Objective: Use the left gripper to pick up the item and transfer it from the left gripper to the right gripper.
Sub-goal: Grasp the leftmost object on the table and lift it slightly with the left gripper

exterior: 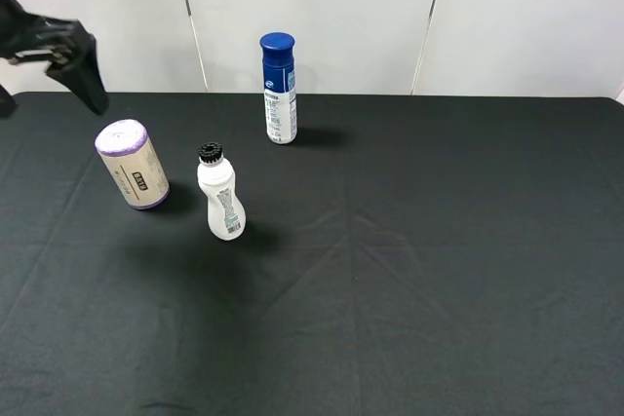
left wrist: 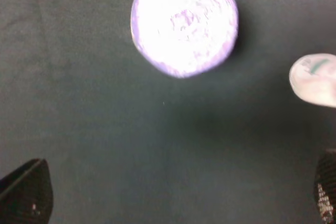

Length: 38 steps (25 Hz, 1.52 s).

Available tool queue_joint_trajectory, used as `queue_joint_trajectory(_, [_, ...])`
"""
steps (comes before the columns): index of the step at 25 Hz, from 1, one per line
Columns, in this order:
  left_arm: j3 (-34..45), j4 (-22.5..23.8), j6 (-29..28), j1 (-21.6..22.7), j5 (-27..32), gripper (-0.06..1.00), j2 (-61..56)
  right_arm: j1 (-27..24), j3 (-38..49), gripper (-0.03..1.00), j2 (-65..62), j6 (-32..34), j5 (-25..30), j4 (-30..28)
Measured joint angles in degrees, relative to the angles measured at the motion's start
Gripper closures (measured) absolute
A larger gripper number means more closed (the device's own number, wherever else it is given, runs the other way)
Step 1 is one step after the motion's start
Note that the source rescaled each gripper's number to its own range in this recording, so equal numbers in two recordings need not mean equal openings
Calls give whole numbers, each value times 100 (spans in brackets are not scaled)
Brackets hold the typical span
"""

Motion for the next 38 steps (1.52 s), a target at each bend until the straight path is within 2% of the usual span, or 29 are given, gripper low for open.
queue_joint_trajectory(21, [-321,1,0,-314,-858,-6,1599,0,0,-3,0,0,0,0])
queue_joint_trajectory(26, [-321,174,0,-486,-1168,-6,1799,0,0,-3,0,0,0,0])
queue_joint_trajectory(38, [-321,312,-64,-506,-1201,-6,2169,0,0,-3,0,5,0,0])
